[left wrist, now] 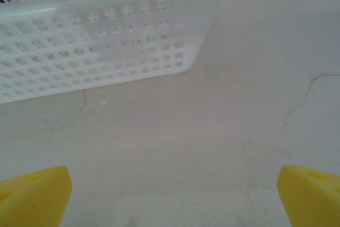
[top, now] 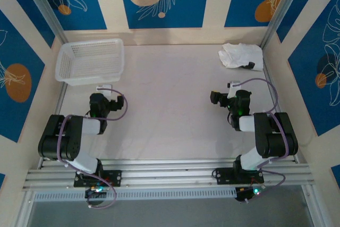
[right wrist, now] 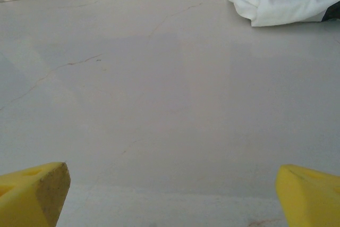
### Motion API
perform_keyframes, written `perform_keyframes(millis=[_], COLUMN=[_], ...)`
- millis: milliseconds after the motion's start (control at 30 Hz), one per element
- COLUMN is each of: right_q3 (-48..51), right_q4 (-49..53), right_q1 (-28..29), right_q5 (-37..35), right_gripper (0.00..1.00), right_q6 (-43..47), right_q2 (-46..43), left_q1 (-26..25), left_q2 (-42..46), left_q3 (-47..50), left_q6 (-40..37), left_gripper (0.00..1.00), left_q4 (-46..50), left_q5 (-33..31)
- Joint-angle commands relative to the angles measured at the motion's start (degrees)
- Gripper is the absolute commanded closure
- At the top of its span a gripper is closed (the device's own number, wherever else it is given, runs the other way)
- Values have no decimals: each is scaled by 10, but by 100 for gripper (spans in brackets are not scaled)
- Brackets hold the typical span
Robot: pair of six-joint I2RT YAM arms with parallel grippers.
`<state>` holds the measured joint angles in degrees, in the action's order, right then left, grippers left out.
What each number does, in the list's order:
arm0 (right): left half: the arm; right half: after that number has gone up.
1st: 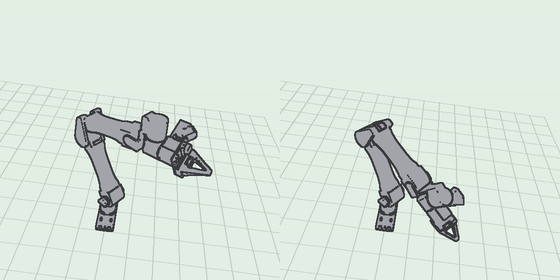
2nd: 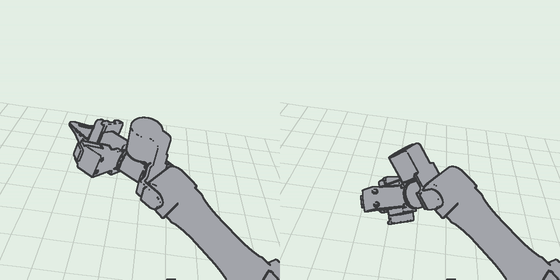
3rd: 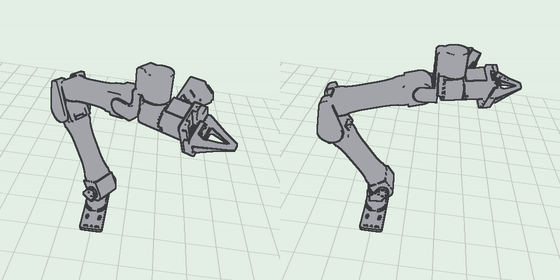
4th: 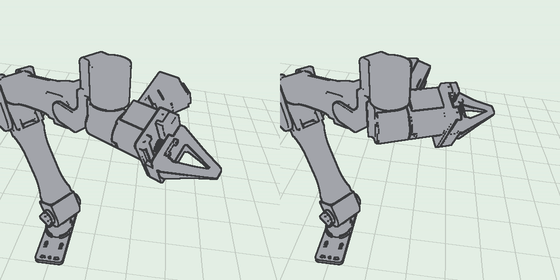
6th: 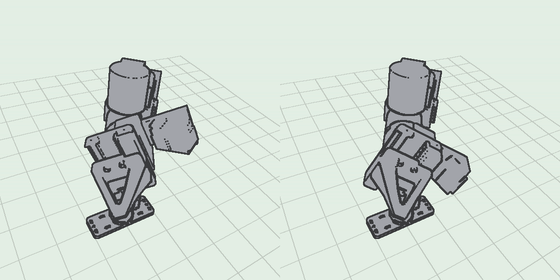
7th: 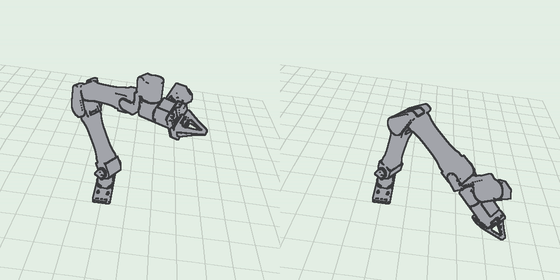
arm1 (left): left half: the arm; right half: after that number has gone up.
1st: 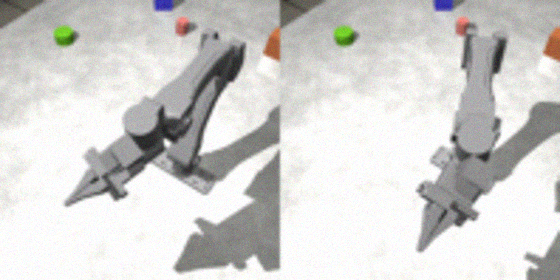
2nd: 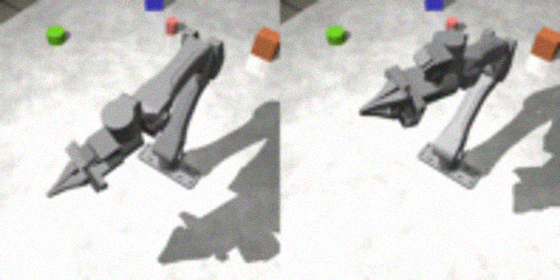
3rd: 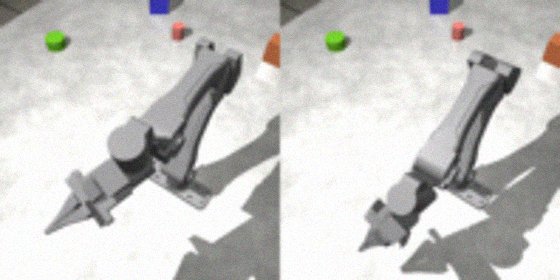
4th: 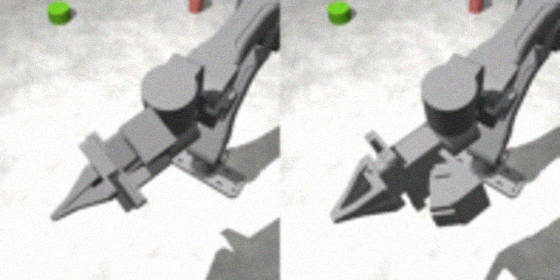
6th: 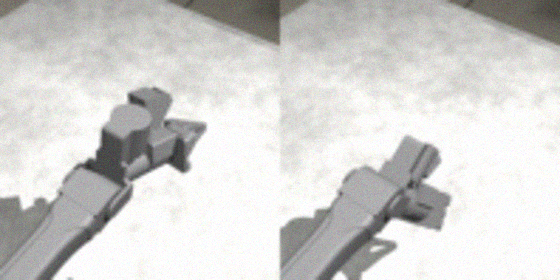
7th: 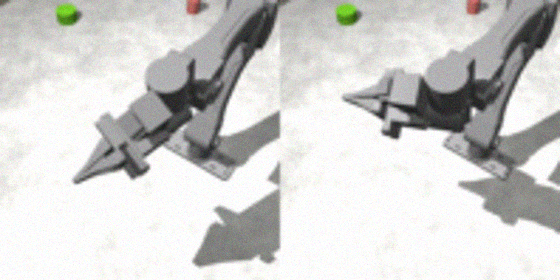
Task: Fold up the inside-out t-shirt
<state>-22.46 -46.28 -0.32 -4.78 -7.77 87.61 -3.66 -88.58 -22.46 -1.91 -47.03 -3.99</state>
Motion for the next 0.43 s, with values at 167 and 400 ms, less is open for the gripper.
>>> perform_keyframes(millis=[167,400], right_q3=[-8,1], right_q4=[-15,-31], right_q1=[9,18], right_q5=[-22,-40], right_gripper=[1,1], right_q6=[19,25], right_q2=[-1,-3], left_q1=[-2,-2], left_q2=[8,9], left_q3=[-12,-12], left_q6=[-9,-9], left_gripper=[1,1], left_q4=[6,7], left_q5=[21,21])
